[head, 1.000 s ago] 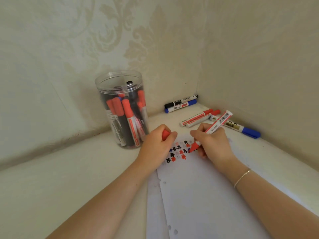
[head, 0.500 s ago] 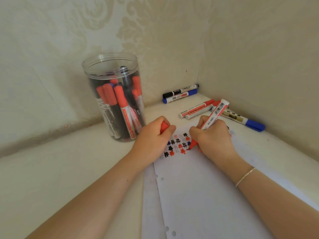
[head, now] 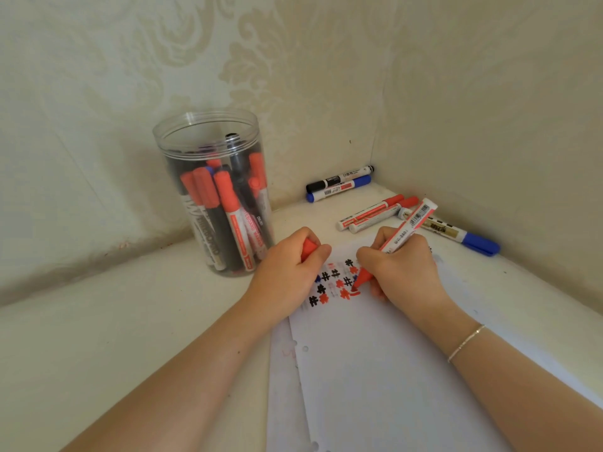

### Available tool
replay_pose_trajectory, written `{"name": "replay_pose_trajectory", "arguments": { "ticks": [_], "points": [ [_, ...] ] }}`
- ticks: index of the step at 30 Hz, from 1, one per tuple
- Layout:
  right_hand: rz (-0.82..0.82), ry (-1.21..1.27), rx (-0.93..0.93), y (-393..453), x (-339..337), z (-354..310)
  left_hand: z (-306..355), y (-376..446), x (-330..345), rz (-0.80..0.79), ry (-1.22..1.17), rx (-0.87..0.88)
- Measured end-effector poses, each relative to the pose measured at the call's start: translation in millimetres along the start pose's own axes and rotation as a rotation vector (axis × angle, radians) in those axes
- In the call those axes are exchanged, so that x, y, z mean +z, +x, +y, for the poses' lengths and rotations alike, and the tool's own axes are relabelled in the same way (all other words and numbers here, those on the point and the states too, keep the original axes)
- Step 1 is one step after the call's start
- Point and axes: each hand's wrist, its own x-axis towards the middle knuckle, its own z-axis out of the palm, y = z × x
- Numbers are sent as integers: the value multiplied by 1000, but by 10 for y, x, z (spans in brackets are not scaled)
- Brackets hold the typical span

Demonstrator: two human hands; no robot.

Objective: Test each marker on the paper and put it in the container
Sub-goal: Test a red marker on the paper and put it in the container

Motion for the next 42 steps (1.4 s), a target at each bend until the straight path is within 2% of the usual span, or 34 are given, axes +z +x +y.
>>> {"name": "replay_pose_trajectory", "arguments": {
  "ticks": [12, 17, 20, 23, 28, 35, 40, 42],
  "points": [
    [9, 27, 0, 3, 8, 8, 11, -4, -7, -13, -10, -8],
    [-10, -4, -32, 29, 4, 30, -1, -29, -8, -7, -131, -22],
    [8, 188, -21, 31, -41, 15, -24, -47, -20, -28, -239, -25],
    [-1, 380, -59, 44, -88, 3, -20, -49, -27, -23, -228, -1],
    [-162, 856, 2, 87, -143, 14, 1, -53, -36, -58, -117, 52],
    [-115, 743, -10, 87, -128, 1, 28, -52, -39, -67, -192, 30],
    [-88, 811, 17, 91, -142, 11, 36, -64, -44, -71, -185, 77],
    [-98, 767, 14, 93, -136, 17, 28, -64, -42, -76, -188, 104]
  ]
}}
